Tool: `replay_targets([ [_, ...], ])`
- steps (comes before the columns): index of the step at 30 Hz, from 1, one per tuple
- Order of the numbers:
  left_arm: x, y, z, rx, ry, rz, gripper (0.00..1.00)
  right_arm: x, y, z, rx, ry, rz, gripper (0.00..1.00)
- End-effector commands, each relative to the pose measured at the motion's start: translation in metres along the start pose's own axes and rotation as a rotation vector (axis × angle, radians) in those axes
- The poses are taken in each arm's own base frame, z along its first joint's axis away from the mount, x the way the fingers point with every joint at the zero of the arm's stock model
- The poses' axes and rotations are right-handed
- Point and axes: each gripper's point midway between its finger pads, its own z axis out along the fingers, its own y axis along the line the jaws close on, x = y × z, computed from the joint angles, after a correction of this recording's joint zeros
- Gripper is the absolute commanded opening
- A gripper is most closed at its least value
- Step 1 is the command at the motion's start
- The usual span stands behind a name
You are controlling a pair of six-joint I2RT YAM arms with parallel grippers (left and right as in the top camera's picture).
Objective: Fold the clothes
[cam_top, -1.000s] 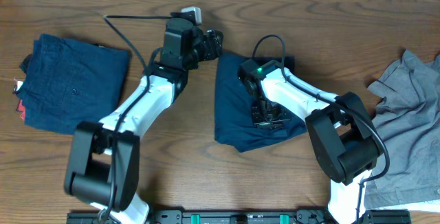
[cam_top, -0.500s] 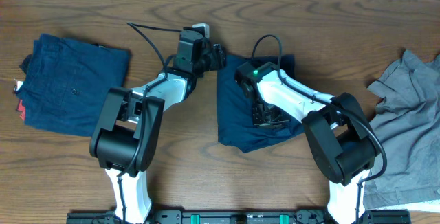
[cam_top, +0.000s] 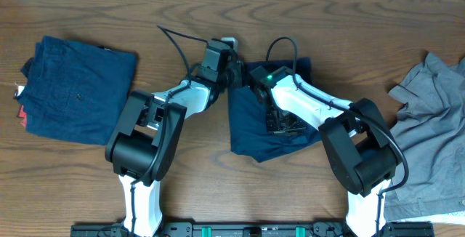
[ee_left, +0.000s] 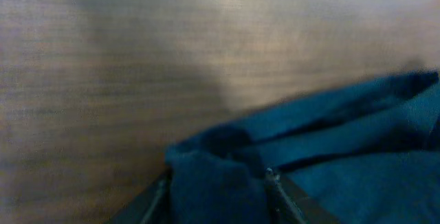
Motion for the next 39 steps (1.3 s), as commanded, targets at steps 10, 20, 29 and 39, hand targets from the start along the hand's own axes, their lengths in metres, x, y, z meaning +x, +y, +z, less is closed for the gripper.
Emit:
replay_targets([
  [10, 0.133, 0.034, -0.045, -0.116, 0.577, -0.121, 0.37, -0.089, -0.068, 0.027, 0.036, -0.184, 0.016, 0.1],
  [20, 0.086, 0.001, -0.099, -0.061, 0.465, -0.101, 0.6, -0.121, -0.072, -0.004, 0.0, -0.257, 0.01, 0.09],
  [29, -0.013, -0.025, -0.1, 0.019, 0.066, 0.01, 0.98, -0.123, -0.07, -0.079, -0.15, -0.344, 0.071, 0.12],
  [39, -0.002, -0.041, -0.042, 0.215, 0.068, 0.076, 0.98, -0.097, -0.09, -0.184, -0.339, -0.554, 0.103, 0.58],
])
